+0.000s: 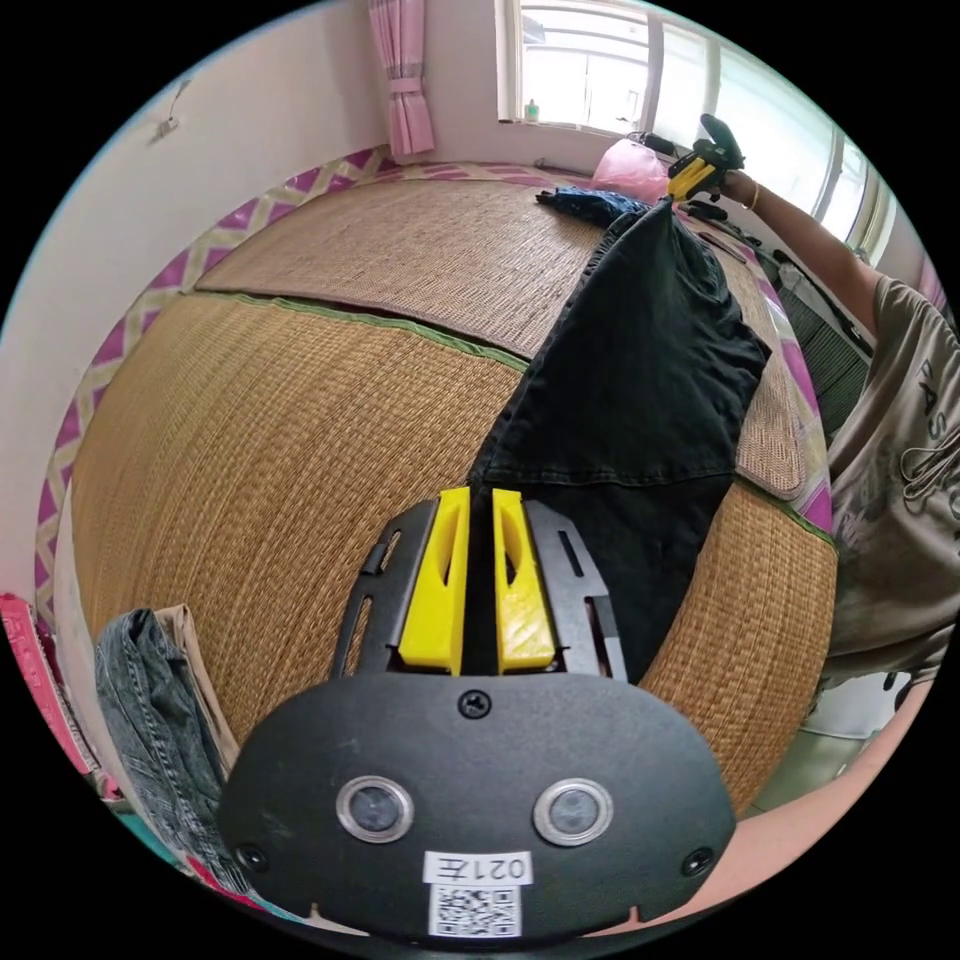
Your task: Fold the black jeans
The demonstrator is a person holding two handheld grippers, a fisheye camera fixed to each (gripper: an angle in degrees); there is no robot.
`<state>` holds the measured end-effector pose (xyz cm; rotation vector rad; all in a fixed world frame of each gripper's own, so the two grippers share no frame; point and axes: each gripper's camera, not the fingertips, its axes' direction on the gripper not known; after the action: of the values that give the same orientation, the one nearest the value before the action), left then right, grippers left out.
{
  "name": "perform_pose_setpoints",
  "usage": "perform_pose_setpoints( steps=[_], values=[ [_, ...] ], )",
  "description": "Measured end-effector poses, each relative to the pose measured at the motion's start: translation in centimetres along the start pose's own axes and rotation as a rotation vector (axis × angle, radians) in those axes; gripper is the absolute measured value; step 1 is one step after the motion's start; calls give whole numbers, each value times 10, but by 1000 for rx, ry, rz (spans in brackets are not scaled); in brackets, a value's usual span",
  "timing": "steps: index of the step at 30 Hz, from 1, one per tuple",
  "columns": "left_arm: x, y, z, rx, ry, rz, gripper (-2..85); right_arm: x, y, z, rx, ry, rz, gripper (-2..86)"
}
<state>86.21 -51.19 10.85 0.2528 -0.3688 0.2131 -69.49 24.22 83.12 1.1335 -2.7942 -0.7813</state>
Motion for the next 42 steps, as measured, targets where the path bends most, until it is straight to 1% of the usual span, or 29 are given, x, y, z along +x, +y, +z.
perform_pose_setpoints(
  steps=[2, 6, 10, 13, 15, 17, 19, 22, 24, 26, 27, 29, 30, 31, 32, 34, 36, 37, 38, 39, 41, 42],
  values=[
    [4, 6, -15, 26, -3, 8, 3, 2, 7, -1, 1, 1, 5, 0],
    [1, 16, -34, 32, 0, -12, 5, 4, 27, -7, 10, 6, 20, 1],
    [-4, 22, -40, 13, 76, -11, 80, 4, 47, -15, 29, 6, 31, 1],
    [-1, 19, -44, 12, 106, 14, 91, 4, 65, -21, 39, 1, 35, 1],
    [1, 18, -49, 20, 109, 30, 86, 2, 79, -28, 46, 4, 29, 0],
    [4, 19, -54, -25, 85, 45, 60, 0, 89, -34, 50, 15, 23, 0],
    [11, 25, -67, -32, 54, 73, 40, -1, 99, -40, 51, 19, 19, 0],
    [25, 49, -113, 29, 19, 86, 25, -7, 115, -46, 40, 38, 8, 0],
    [41, 73, -152, 91, 6, 90, 20, -17, 132, -55, 38, 51, -3, 0],
    [85, 111, -209, 166, -34, 113, 15, -31, 151, -67, 58, 65, -16, -1],
    [99, 122, -222, 182, -49, 116, 14, -46, 167, -77, 82, 71, -24, -1],
    [167, 169, -266, 228, -113, 125, 10, -73, 199, -91, 128, 71, -32, -1],
    [186, 182, -274, 241, -130, 126, 8, -94, 223, -97, 156, 63, -33, 0],
    [223, 209, -286, 256, -166, 120, 4, -104, 236, -98, 168, 56, -30, 0],
    [257, 237, -291, 264, -195, 98, 0, -125, 262, -98, 187, 39, -18, 1],
    [298, 278, -289, 269, -226, 31, -4, -154, 303, -86, 203, 1, 17, 3],
    [326, 323, -279, 276, -271, -83, -8, -183, 353, -54, 197, -64, 103, 11],
    [334, 355, -270, 293, -289, -191, -9, -188, 365, -43, 189, -83, 130, 14],
    [333, 387, -261, 306, -272, -304, -9, -195, 386, -19, 159, -120, 188, 22],
    [329, 404, -256, 309, -247, -369, -9, -200, 406, 7, 130, -165, 266, 32],
    [308, 471, -250, 382, -98, -579, -10, -205, 433, 45, 78, -239, 368, 48],
    [304, 487, -252, 409, -78, -621, -10, -208, 454, 42, 190, -244, 435, 53]
  ],
)
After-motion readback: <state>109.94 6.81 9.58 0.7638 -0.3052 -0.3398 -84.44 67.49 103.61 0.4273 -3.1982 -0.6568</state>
